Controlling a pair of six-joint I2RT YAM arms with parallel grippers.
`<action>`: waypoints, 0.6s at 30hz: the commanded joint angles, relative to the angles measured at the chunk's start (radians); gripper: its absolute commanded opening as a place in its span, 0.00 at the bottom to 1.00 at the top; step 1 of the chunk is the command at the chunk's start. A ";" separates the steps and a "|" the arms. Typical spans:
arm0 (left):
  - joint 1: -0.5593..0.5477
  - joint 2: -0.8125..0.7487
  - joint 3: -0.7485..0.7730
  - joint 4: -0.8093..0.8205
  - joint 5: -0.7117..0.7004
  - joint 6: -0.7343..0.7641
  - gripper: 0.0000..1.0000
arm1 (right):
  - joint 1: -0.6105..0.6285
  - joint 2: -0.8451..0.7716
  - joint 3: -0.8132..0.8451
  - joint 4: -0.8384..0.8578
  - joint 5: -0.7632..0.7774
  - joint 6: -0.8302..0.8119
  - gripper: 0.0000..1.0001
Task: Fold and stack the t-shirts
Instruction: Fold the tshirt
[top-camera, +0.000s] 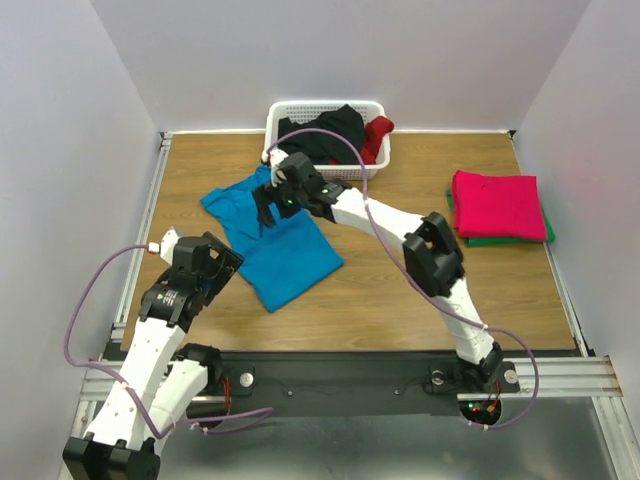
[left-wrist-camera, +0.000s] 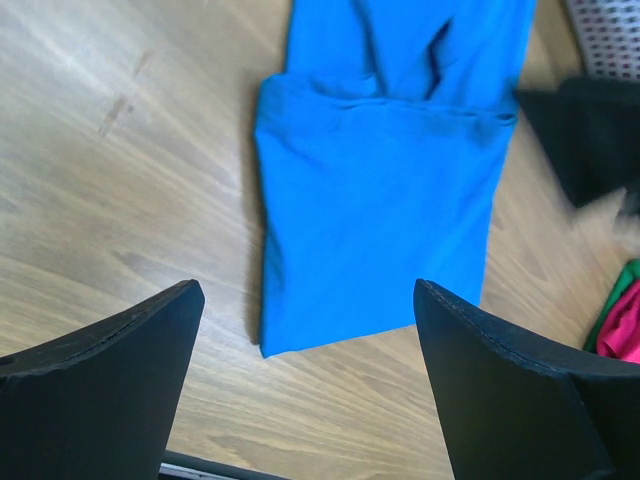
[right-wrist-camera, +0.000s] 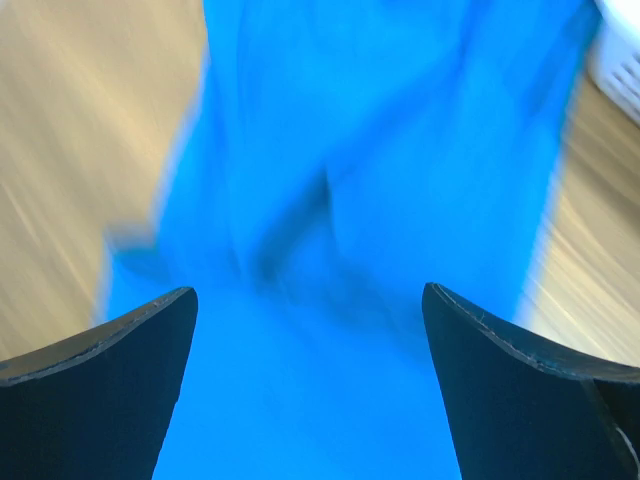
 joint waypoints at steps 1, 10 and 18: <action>0.004 -0.006 0.084 -0.048 -0.041 0.098 0.98 | -0.002 -0.331 -0.266 0.059 -0.096 -0.521 1.00; 0.005 0.077 0.116 0.006 0.015 0.211 0.98 | 0.104 -0.679 -0.864 0.180 -0.108 -0.550 1.00; 0.005 0.147 0.150 0.029 0.058 0.315 0.98 | 0.297 -0.687 -1.009 0.265 0.123 -0.639 1.00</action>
